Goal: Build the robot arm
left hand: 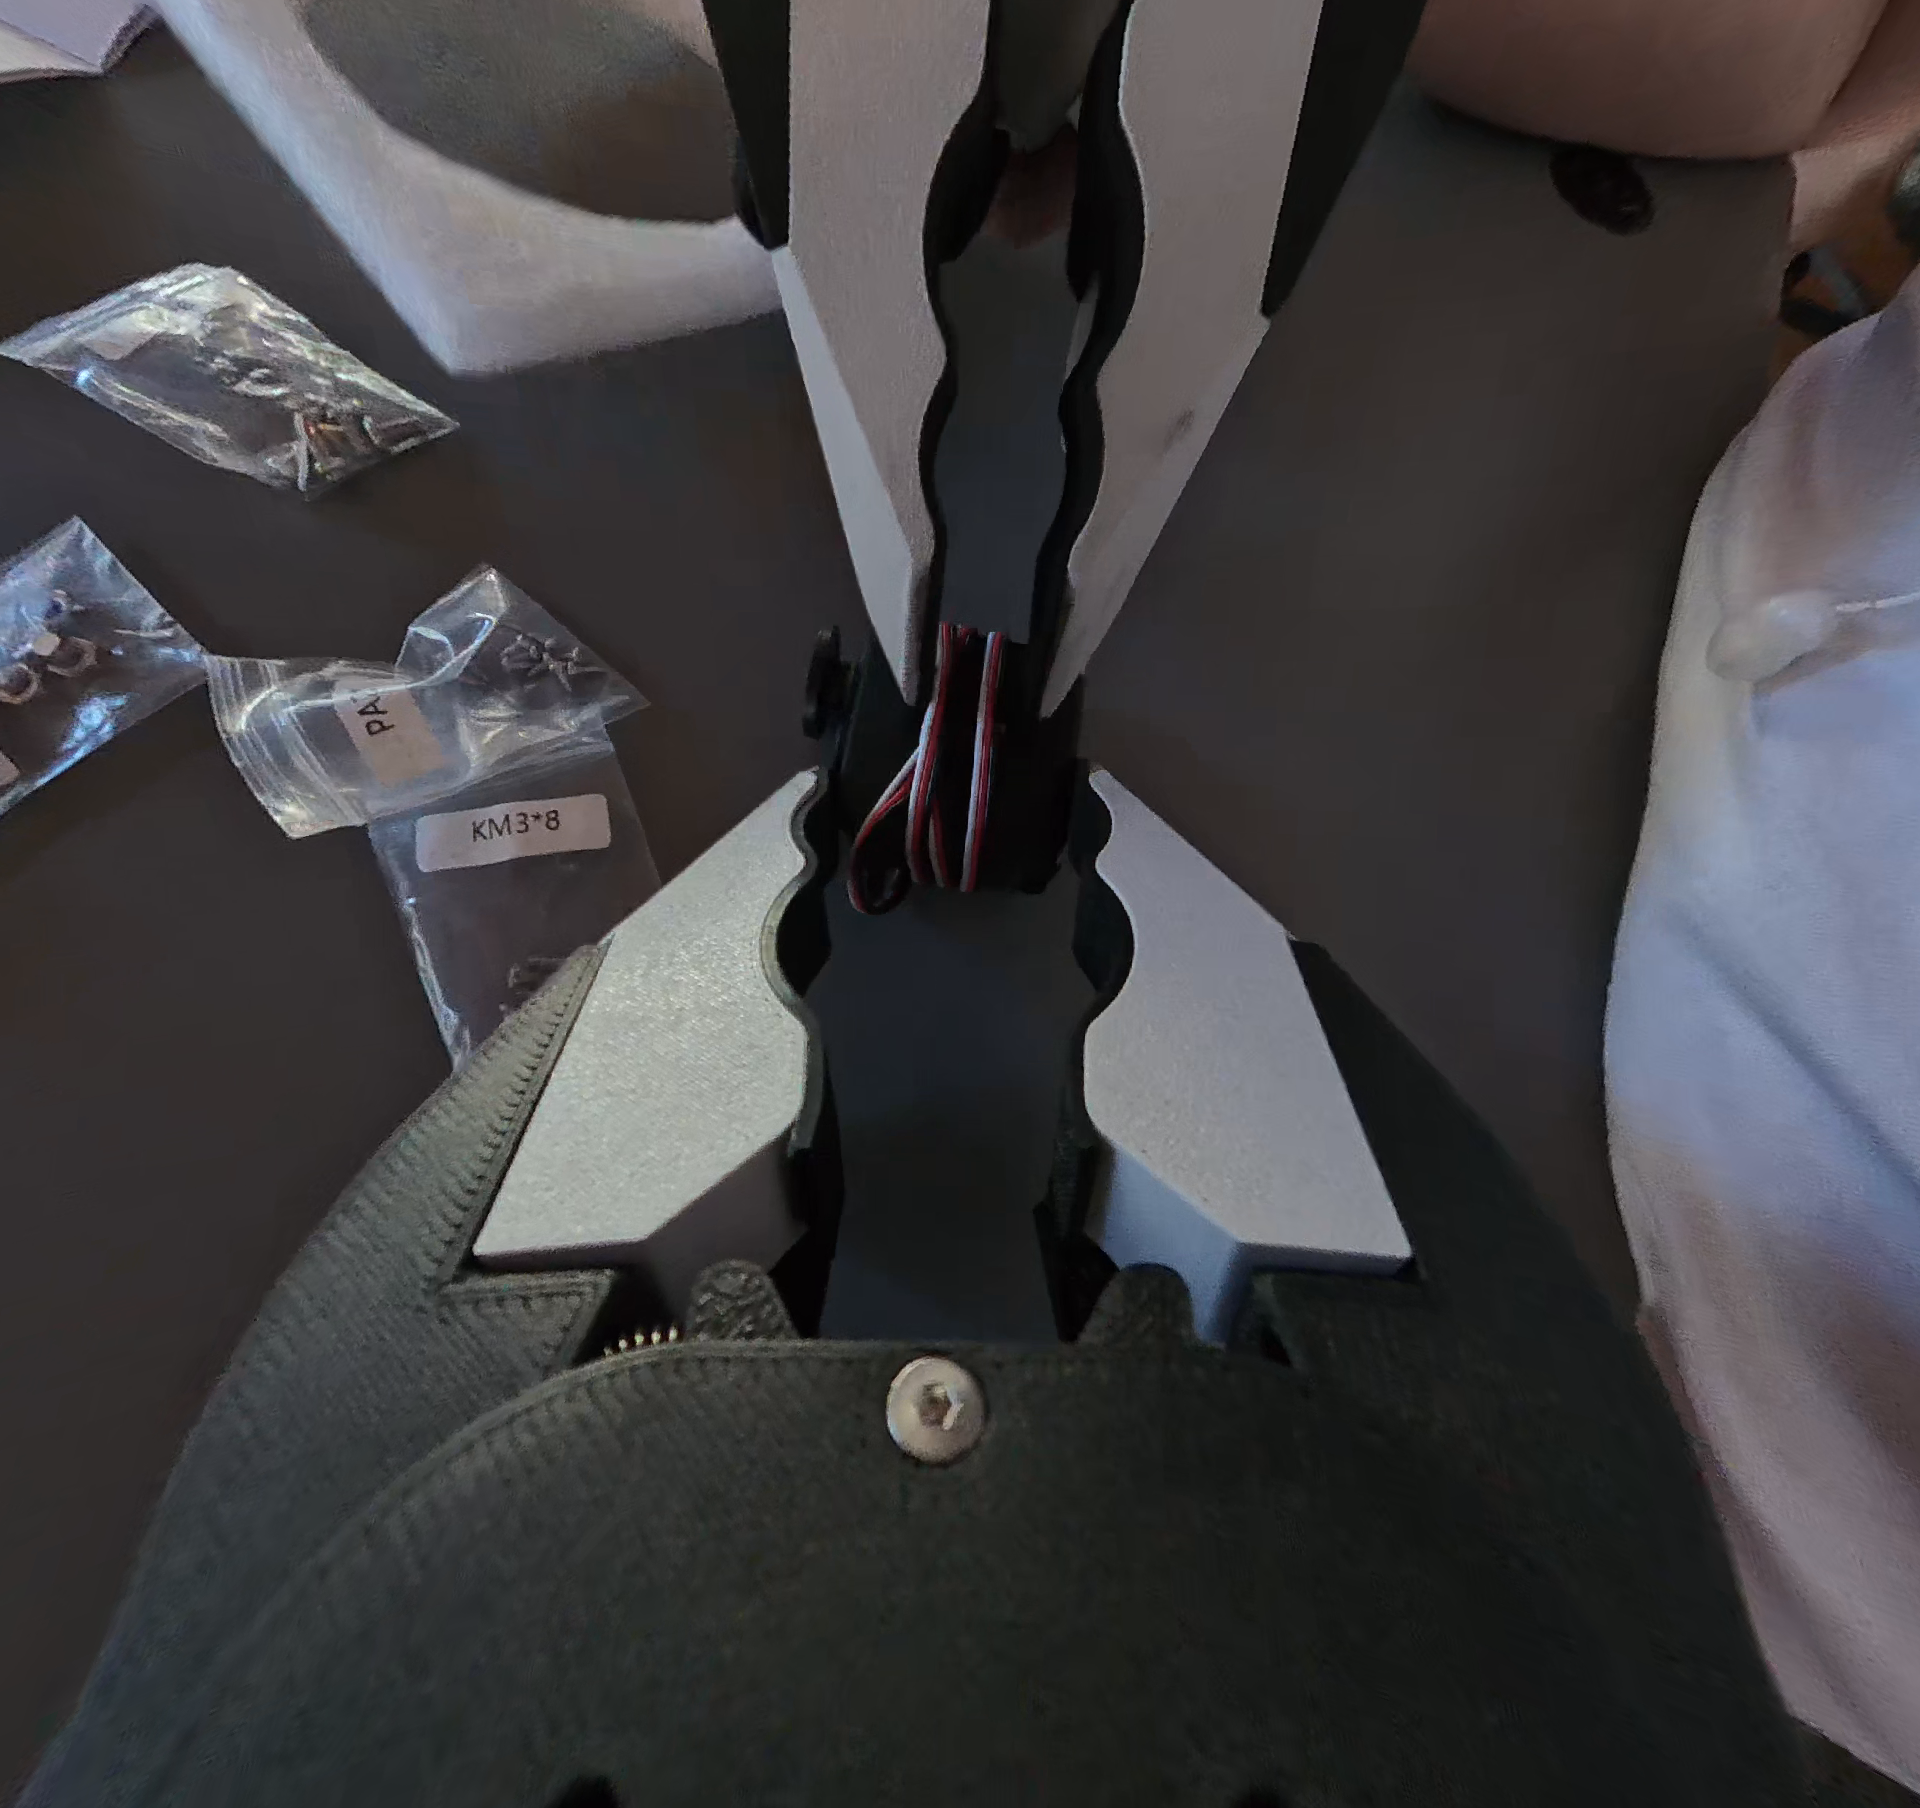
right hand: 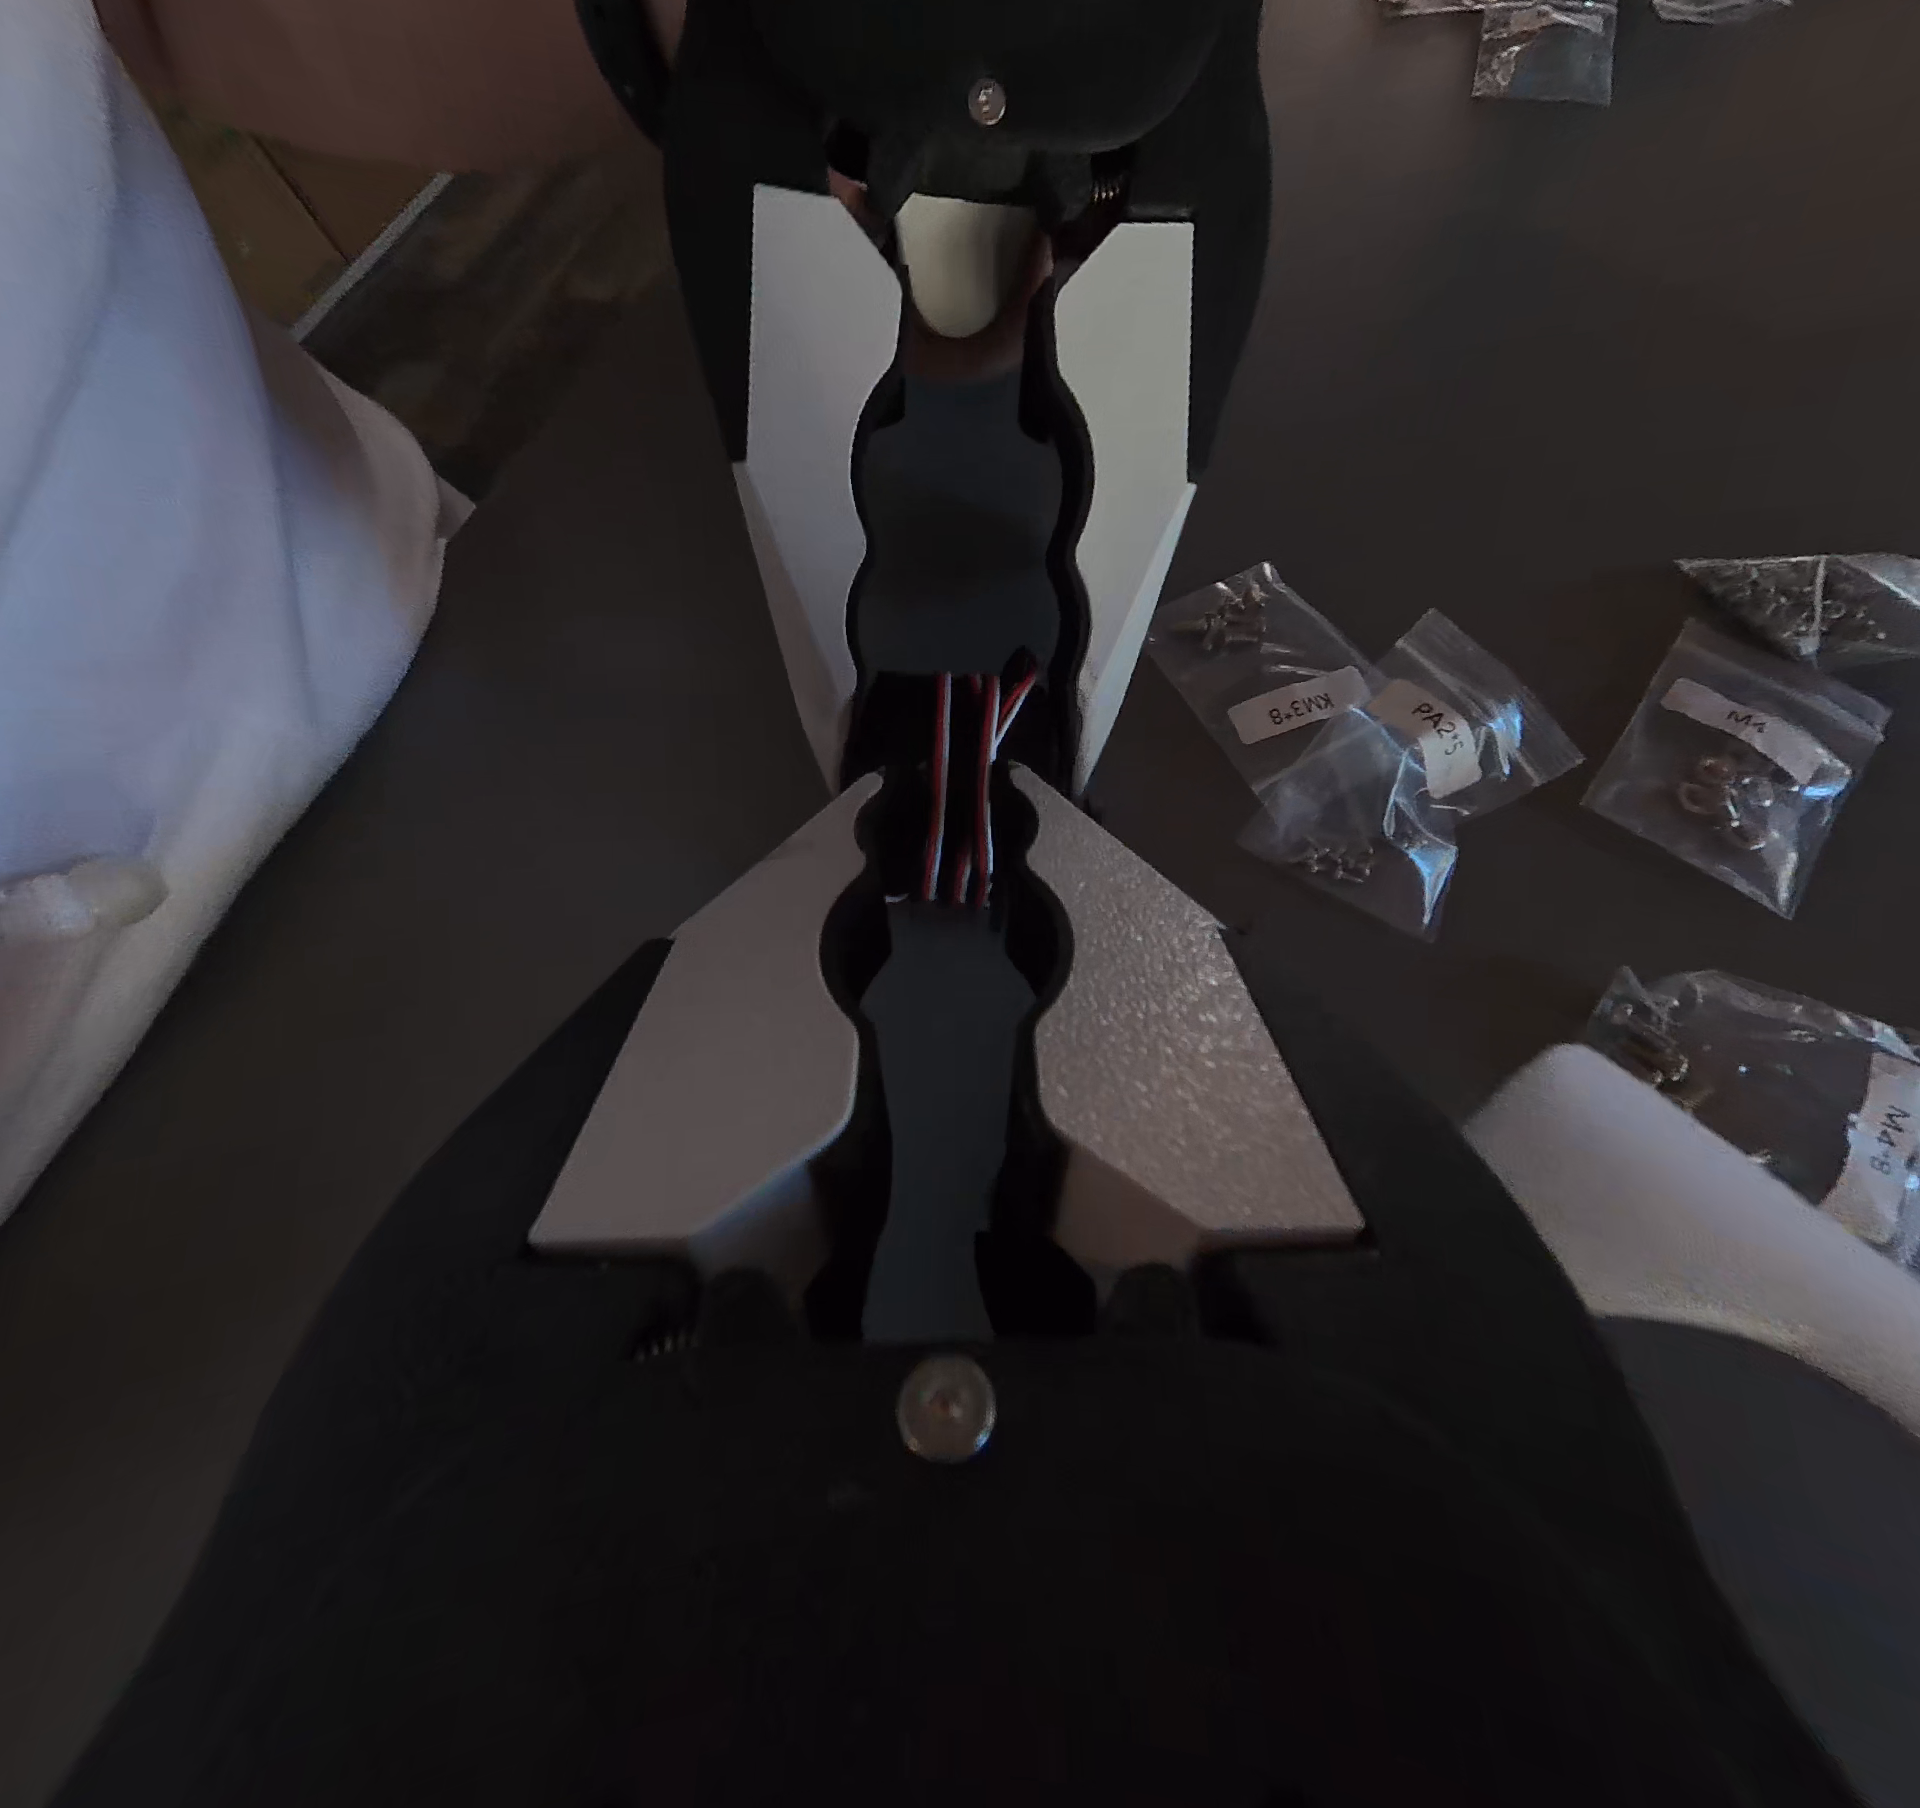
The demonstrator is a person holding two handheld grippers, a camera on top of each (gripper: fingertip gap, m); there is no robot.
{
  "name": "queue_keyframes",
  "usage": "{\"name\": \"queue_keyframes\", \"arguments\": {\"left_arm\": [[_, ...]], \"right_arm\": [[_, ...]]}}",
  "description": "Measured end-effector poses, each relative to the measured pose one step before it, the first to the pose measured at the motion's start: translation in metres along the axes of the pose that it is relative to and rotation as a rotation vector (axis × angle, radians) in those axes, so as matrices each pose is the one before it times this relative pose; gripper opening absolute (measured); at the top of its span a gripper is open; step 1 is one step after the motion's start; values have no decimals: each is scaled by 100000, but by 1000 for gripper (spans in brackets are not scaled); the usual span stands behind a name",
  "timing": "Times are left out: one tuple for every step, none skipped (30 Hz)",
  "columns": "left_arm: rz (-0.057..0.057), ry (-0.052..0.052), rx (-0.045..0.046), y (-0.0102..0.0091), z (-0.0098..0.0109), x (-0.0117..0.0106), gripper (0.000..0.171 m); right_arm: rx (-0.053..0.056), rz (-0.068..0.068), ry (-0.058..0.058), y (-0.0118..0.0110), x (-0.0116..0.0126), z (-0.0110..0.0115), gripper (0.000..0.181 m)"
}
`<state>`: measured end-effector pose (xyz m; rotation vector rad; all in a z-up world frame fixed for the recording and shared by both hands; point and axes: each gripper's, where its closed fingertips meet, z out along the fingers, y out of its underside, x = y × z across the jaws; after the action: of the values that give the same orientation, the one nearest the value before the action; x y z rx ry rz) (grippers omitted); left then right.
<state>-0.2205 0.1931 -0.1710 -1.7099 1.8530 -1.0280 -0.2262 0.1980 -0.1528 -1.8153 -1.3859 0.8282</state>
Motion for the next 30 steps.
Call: {"name": "queue_keyframes", "arguments": {"left_arm": [[-1509,832,-382,73,-210,-12,44],[-808,551,-35,29,-339,-61,44],[5,33,616,-41,-425,-125,42],[686,276,727,-68,-471,-93,40],[650,645,694,-110,-470,-88,36],[477,276,698,-190,-432,-194,32],[1091,-110,543,-238,-384,-313,19],[1649,920,452,-289,-323,-205,14],[1111,381,70,-294,-257,-352,9],[438,878,-952,-188,-99,-293,9],[277,2316,-2552,9,67,18,10],[900,301,-3280,95,167,-167,11],[2027,-1439,-2664,86,226,-300,12],[2457,-435,-2313,133,260,-84,11],[1664,-186,-2167,156,243,-47,10],[870,324,-863,-13,134,26,9],[391,745,-141,-98,36,90,7],[335,447,-611,26,62,73,2],[368,377,-586,60,62,98,0],[412,56,-329,24,2,84,0],[280,-534,-543,35,-14,-13,0],[-176,-1337,-493,16,-5,-118,0],[-344,-1533,-330,15,13,-132,0],[-442,-1560,88,-4,-8,-130,0],[-1142,-1464,777,-103,-51,-161,0],[-1991,-273,1790,-238,-109,-19,0],[-2814,244,2135,-276,-146,11,0],[-2843,-126,1839,-194,-167,-75,0],[-1806,70,1748,-161,-169,-8,0],[-363,145,1439,-77,-99,75,0]], "right_arm": [[-260,604,-454,68,-22,13,17],[-233,-412,36,12,7,0,17],[-446,-849,413,48,57,-57,16],[-232,-827,16,44,29,-66,16],[59,-418,-314,42,-5,-71,16],[121,-507,-514,30,-39,-60,16],[8,-1032,-644,10,-112,-41,15],[-218,-1844,-23,33,-25,-24,15],[-162,-1792,272,5,17,5,15],[-121,-629,-118,-3,-17,5,15],[-288,406,-208,5,7,-6,15],[-160,392,-181,6,16,-8,14],[97,114,-224,-1,-5,-14,14],[124,342,-426,4,-26,-26,14],[60,475,-505,20,-13,-43,13],[-52,508,-585,55,18,-66,13],[193,728,-737,51,20,-82,13],[281,987,-375,35,72,-75,13],[124,888,-621,33,19,-70,13],[36,668,-607,38,-15,-79,13],[144,423,83,19,68,-80,12],[175,208,230,24,64,-68,12],[-64,-19,155,53,46,-56,12],[-75,-137,-9,31,6,-53,12],[-27,125,-70,23,20,-54,12],[-101,41,7,32,24,-38,12],[136,-256,74,18,9,-43,12],[81,-371,16,19,-14,-32,12],[145,-237,-66,-1,-57,-27,12],[414,75,-184,-56,-56,-24,14]]}}
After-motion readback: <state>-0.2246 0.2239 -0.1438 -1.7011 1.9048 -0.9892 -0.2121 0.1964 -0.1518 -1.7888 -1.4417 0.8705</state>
